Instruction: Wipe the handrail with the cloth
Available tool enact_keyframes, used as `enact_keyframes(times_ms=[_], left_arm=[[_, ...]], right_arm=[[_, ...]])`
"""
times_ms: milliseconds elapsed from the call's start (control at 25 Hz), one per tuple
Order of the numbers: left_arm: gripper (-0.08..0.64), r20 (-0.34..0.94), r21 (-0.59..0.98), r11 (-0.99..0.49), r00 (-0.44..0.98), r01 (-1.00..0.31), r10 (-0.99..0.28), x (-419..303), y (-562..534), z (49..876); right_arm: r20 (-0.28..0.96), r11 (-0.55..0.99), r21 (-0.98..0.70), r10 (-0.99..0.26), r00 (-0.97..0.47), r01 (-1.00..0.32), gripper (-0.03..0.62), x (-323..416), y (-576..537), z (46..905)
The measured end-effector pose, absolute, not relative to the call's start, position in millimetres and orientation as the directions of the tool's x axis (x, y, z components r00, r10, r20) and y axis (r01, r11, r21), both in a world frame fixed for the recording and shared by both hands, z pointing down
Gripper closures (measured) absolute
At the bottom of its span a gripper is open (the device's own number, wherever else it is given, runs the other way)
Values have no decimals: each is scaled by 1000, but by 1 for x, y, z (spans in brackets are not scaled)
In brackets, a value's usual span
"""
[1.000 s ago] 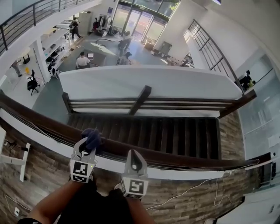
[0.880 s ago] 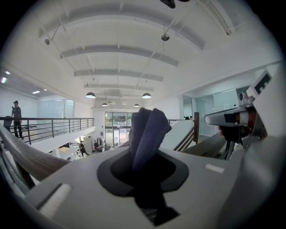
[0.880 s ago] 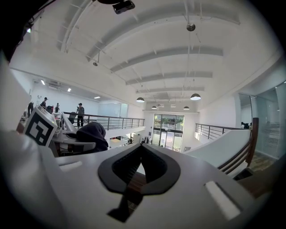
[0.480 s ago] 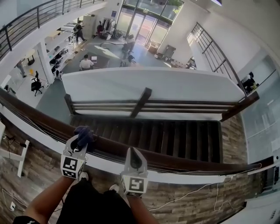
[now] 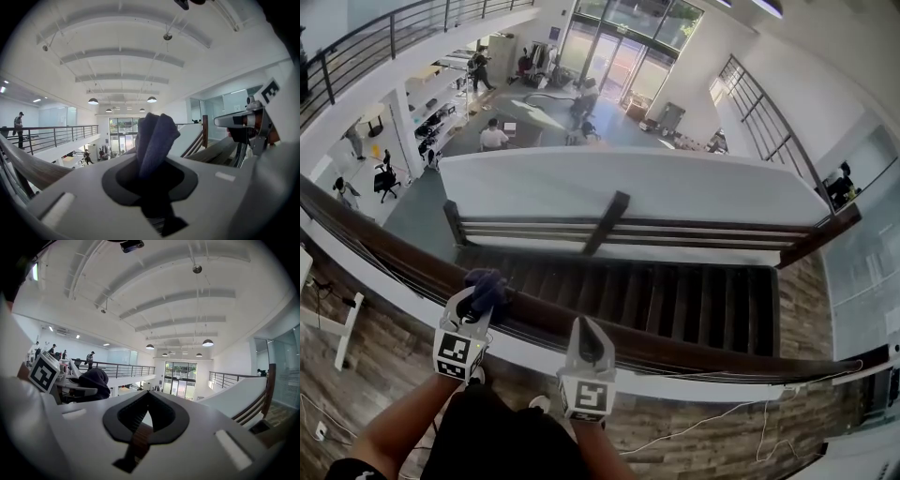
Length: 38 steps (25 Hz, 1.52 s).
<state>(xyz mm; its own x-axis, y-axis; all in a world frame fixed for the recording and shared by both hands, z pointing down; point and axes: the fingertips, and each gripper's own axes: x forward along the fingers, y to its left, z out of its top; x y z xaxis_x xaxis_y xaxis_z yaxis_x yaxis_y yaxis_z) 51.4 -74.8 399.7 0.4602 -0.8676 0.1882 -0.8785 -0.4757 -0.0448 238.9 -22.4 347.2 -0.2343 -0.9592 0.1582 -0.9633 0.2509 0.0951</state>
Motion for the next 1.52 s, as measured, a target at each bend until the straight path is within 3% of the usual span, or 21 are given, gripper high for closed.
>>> enact_keyframes(times_ms=[1320, 1520], left_arm=[[491, 160, -22, -576, 565, -817, -809, 154, -48, 400], [500, 127, 3, -567, 563, -824, -817, 151, -50, 390]], right_arm=[[148, 186, 47, -973, -177, -981, 591, 296, 0, 354], [58, 231, 135, -973, -225, -964, 591, 287, 1, 326]])
